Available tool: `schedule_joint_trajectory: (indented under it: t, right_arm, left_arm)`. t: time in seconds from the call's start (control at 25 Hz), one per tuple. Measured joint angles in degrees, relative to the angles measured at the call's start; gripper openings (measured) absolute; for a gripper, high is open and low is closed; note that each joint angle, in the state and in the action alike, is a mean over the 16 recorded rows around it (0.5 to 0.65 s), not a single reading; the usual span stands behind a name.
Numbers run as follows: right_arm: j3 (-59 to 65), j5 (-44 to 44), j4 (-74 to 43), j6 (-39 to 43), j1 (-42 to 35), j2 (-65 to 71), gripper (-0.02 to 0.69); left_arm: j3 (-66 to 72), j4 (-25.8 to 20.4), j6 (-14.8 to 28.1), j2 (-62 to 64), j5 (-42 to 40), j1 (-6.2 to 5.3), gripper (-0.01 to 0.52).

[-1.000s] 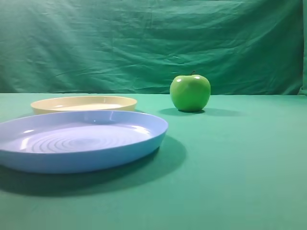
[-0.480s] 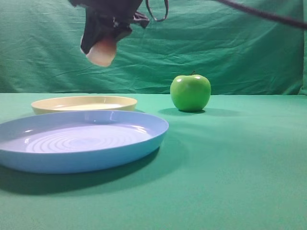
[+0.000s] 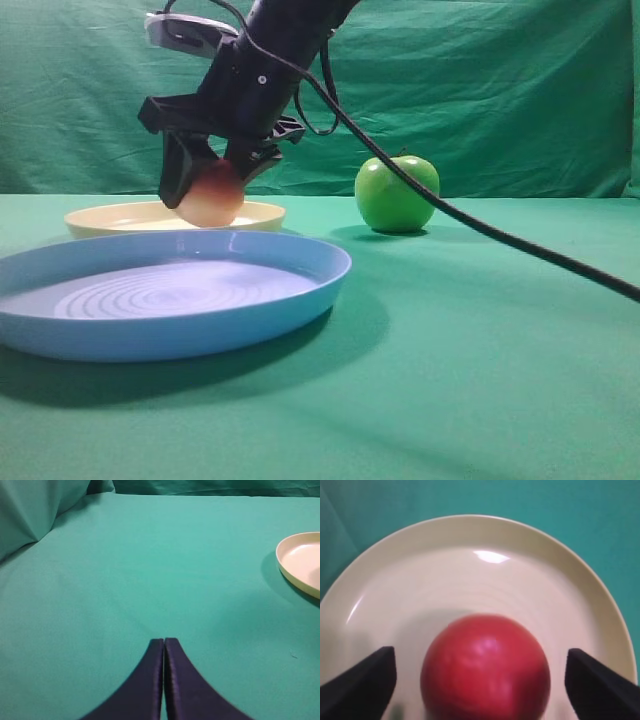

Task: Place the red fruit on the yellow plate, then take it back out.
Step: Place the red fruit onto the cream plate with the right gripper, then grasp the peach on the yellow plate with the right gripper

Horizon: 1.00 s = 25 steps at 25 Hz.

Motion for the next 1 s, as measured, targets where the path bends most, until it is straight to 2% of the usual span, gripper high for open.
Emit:
schedule_joint_trajectory:
  t: [0.08,0.16,0.52,0.68,0.8,1.0]
  right_arm:
    - [0.0,1.7,-0.3,0.6,-0.3,-1.6,0.58]
    - [0.0,4.1,-0.6,1.5,-0.7,-3.5,0.534]
    - [0.0,20.6,-2.1,9.5,-3.3,-15.4,0.179]
    - [0.0,27.1,-3.2,14.1,-4.4,-21.2,0.056]
    - [0.0,30.2,-4.6,17.8,-5.0,-25.5,0.011]
    - [0.0,32.5,-8.1,23.6,-5.6,-32.7,0.0]
  left_arm:
    - [0.0,0.0,0.0,0.0,0.0,0.0,0.0]
    - [0.0,0.0,0.0,0.0,0.0,0.0,0.0]
    - [0.0,0.0,0.0,0.0,0.0,0.0,0.0]
    - [0.0,0.0,0.0,0.0,0.0,0.0,0.0]
    - [0.0,0.0,0.0,0.0,0.0,0.0,0.0]
    - [0.0,0.0,0.0,0.0,0.0,0.0,0.0]
